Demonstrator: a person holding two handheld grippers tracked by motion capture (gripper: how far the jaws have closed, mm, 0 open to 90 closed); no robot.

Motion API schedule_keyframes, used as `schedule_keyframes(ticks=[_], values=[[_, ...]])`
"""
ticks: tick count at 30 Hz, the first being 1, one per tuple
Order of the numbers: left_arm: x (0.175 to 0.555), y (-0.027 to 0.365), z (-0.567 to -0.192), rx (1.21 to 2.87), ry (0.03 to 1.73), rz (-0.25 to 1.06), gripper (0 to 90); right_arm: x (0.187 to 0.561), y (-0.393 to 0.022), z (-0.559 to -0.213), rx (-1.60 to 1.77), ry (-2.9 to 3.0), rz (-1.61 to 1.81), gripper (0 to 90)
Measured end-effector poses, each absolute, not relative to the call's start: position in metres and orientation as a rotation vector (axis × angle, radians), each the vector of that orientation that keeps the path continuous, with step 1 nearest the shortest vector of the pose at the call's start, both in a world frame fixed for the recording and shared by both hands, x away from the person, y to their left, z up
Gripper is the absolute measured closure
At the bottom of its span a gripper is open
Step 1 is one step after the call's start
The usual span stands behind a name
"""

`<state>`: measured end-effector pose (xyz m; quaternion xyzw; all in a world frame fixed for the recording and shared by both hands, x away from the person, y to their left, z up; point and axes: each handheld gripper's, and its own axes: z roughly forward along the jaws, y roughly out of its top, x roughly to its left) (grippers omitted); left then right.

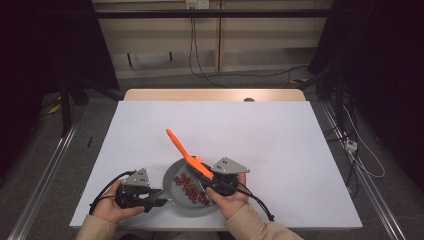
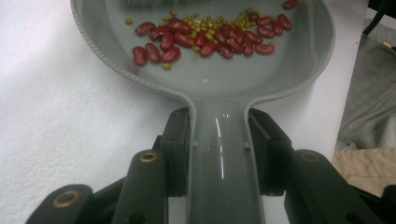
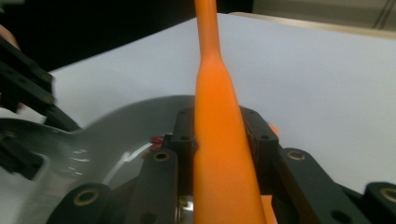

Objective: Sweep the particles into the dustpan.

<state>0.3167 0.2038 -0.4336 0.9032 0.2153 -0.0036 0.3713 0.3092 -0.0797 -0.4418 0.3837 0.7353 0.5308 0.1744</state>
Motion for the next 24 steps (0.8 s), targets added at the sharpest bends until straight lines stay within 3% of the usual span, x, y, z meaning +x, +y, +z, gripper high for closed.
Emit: schedule_keyframes(ticks=[11,24], values=[[0.316,0.201,-0.434,2.328,0.544,0.039,62.2,0.321,-0.118,-0.422,1.086,1.978,1.496,70.9],[0.316,0.202,-0.443,2.235,0.514,0.101,62.8,0.324,-0.156,-0.435,1.146,1.952,1.444,70.9]])
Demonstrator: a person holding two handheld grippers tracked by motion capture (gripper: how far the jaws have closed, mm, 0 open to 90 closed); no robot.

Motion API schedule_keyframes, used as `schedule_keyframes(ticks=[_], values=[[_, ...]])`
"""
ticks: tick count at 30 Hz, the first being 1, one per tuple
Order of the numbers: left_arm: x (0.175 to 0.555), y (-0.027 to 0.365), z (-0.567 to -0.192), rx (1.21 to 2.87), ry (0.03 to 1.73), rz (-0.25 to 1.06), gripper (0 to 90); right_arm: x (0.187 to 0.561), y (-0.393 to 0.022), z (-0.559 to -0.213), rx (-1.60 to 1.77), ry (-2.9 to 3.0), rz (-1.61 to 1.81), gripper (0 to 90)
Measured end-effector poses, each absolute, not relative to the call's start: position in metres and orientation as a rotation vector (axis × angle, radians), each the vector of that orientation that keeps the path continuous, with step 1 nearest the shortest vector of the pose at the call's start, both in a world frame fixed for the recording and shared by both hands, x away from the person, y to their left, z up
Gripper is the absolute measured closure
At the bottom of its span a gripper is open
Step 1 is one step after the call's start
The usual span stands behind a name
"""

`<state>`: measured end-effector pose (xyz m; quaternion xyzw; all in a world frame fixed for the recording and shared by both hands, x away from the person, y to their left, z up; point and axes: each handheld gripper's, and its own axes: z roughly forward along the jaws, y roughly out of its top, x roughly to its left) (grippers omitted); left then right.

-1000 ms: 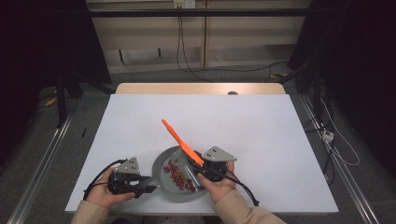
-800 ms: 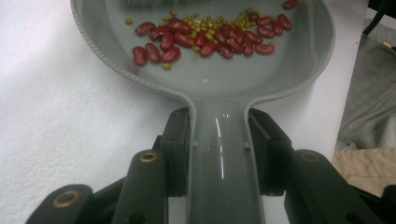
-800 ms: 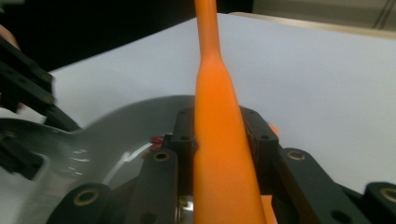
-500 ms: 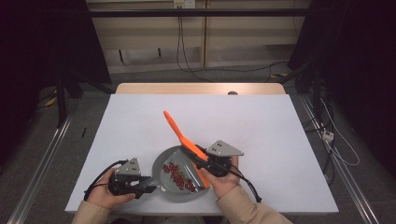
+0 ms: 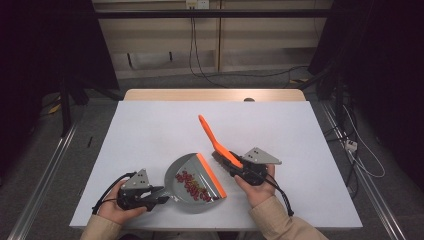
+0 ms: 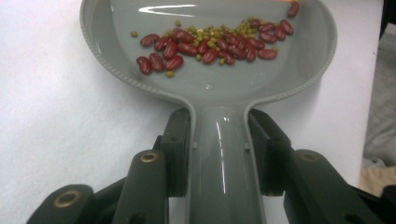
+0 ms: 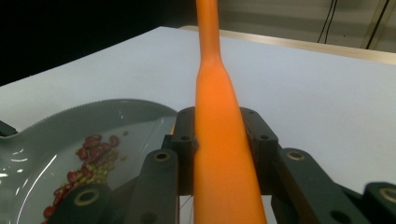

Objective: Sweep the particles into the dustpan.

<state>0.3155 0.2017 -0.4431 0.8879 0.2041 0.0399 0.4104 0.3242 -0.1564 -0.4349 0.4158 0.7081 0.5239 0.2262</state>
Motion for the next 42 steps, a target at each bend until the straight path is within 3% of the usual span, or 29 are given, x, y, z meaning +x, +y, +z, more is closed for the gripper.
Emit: schedule_keyframes(ticks=[42], values=[[0.334,0.216,-0.431,2.085,0.779,0.297,62.6,0.329,-0.192,-0.434,1.172,1.946,1.426,71.0]])
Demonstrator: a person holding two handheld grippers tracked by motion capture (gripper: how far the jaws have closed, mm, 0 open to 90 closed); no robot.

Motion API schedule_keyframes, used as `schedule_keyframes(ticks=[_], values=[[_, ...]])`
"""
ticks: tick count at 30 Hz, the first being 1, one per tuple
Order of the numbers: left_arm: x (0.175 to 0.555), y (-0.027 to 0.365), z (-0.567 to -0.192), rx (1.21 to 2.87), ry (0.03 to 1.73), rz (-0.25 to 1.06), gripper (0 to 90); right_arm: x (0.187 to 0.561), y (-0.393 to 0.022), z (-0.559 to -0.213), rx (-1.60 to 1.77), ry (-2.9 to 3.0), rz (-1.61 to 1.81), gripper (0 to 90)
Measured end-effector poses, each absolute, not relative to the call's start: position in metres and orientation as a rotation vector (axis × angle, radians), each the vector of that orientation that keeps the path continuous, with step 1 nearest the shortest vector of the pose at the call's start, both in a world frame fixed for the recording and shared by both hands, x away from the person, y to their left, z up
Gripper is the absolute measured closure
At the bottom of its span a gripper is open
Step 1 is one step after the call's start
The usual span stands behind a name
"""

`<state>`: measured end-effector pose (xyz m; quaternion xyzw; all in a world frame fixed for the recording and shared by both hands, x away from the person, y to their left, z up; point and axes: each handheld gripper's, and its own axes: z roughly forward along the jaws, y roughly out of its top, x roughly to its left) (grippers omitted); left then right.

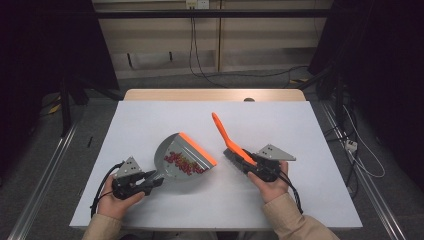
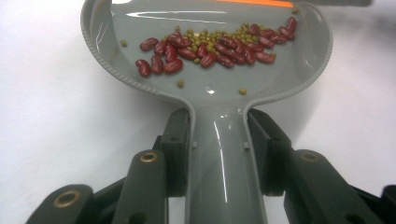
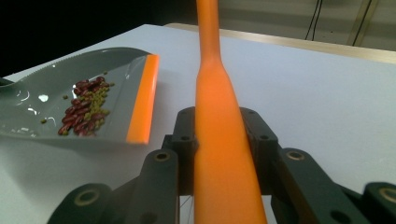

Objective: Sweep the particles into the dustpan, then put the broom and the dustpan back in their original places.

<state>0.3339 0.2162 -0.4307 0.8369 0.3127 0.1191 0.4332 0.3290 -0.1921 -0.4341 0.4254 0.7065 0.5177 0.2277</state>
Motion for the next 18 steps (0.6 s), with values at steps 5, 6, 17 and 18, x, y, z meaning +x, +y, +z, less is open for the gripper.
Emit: schedule_keyframes(ticks=[5,6,17,18], values=[[0.337,0.220,-0.431,2.052,0.840,0.318,62.6,0.328,-0.198,-0.433,1.176,1.933,1.425,71.0],[0.338,0.221,-0.431,2.051,0.850,0.324,62.6,0.328,-0.199,-0.433,1.177,1.934,1.423,71.0],[0.348,0.229,-0.437,2.022,0.988,0.404,62.6,0.326,-0.204,-0.433,1.172,1.936,1.411,71.1],[0.349,0.230,-0.438,2.014,1.007,0.408,62.6,0.326,-0.204,-0.433,1.171,1.936,1.410,71.1]])
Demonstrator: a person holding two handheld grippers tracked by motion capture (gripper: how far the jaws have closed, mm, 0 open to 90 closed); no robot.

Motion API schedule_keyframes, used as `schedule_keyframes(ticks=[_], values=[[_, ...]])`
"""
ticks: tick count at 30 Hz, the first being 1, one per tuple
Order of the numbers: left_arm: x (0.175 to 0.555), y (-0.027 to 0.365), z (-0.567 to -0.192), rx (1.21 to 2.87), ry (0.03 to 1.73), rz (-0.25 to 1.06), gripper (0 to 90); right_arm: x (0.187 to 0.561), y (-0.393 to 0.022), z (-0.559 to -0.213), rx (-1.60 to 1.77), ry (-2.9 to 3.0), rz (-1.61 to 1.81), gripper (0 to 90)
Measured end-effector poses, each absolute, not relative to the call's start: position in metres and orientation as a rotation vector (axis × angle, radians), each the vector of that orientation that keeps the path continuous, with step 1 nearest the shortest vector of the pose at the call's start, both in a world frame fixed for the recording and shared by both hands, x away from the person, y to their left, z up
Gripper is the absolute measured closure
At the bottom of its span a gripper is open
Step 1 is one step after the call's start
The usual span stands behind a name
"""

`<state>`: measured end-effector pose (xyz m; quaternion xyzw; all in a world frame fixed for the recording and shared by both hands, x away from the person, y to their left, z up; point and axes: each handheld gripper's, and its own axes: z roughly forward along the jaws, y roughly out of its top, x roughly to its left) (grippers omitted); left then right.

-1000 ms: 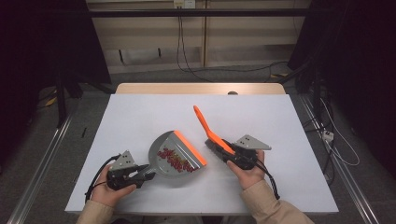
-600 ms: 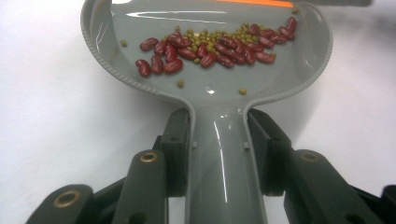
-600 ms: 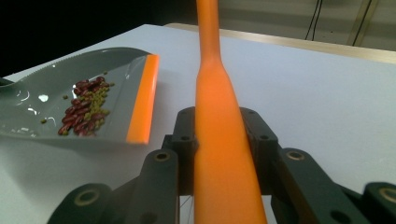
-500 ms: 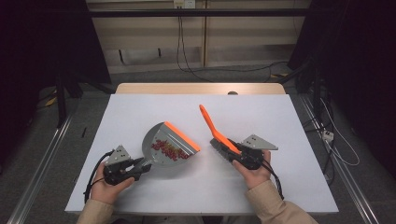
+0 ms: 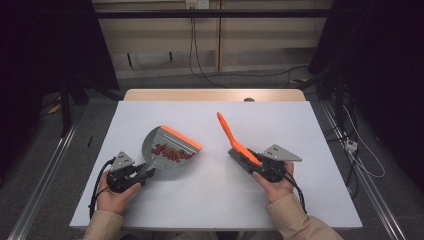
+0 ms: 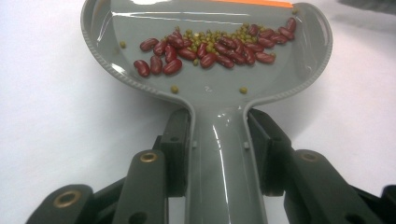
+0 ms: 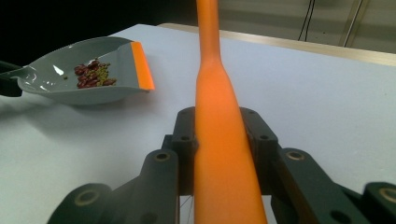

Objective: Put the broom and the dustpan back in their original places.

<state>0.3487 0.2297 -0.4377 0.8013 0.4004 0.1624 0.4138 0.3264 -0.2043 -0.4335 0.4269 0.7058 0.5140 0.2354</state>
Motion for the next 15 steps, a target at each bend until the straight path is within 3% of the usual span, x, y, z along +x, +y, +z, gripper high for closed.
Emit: schedule_keyframes(ticks=[15], values=[[0.3583,0.2382,-0.4439,1.997,1.151,0.491,62.6,0.3246,-0.2124,-0.4346,1.186,1.925,1.393,71.1]])
